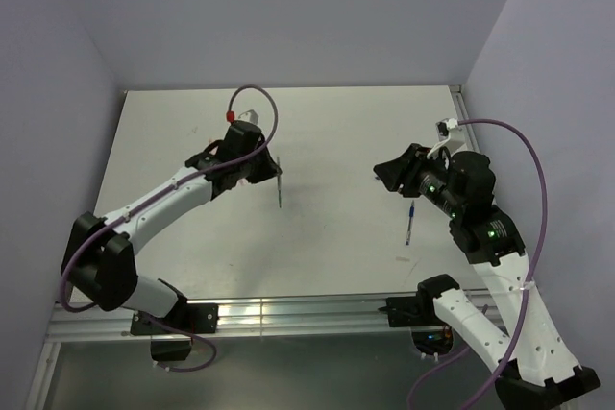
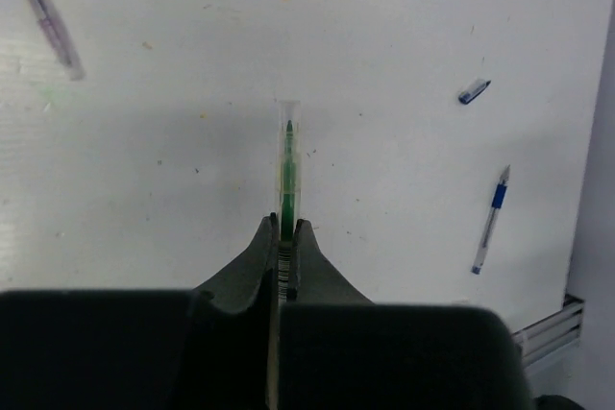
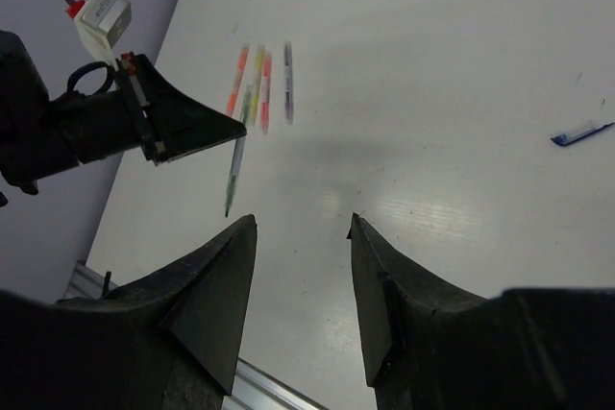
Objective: Insert the pens into the pen caps
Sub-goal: Pick up the pen from the center of the board, then place the pen at the center of the board.
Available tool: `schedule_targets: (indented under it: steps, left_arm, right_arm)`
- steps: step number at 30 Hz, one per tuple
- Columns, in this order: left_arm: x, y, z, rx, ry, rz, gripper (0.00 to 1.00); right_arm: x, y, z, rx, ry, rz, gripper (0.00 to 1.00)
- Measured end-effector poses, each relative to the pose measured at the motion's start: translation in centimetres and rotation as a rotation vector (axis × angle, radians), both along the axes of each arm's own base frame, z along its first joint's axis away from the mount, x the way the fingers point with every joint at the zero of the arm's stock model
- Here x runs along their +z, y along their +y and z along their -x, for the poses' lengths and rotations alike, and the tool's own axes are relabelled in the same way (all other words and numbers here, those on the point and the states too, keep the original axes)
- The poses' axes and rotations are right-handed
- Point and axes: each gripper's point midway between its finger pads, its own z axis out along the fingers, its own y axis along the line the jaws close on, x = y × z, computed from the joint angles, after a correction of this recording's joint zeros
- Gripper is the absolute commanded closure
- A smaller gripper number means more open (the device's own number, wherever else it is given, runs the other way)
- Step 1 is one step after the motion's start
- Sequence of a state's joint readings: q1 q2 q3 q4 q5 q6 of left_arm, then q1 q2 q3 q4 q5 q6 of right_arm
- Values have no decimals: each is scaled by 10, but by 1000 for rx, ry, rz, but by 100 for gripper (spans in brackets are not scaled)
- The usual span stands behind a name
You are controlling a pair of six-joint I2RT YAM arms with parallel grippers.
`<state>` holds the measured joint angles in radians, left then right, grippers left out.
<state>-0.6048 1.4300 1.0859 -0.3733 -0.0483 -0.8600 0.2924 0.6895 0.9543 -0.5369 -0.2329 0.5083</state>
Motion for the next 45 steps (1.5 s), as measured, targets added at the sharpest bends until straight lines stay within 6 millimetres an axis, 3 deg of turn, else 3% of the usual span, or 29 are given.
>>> schedule_targets:
  steps: [3,8,12,16,24,29,35,37,45]
  left_arm:
    - [-13,-24,-4,-97,-13,-40,100]
    - [-73,-77,9,-324,2,-163,100]
    - [-108,-112,28,-518,-44,-233,100]
    - [-110,-143,29,-678,-148,-261,100]
    - [-86,-202,3,-912,-355,-270,100]
    - [-97,-229,7,-1094,-445,-356,100]
    - [-133,-247,55,-1333,-461,-464,100]
    - [-135,-251,64,-1376,-490,-492,100]
    - [-136,-249,61,-1402,-534,-572,100]
  right_arm:
    - [-8,4,-3,10,18,8,49]
    - [-15,-1,-10,-39,49,40,49]
    - [-3,-15,-13,-116,43,65,49]
    - [8,-31,-15,-210,32,75,49]
    - [9,-55,-13,-345,46,93,48]
    - [14,-61,-11,-377,40,91,48]
    - [23,-66,-10,-402,23,86,48]
    - [25,-67,-9,-408,18,85,47]
    - [34,-70,-6,-422,-2,70,47]
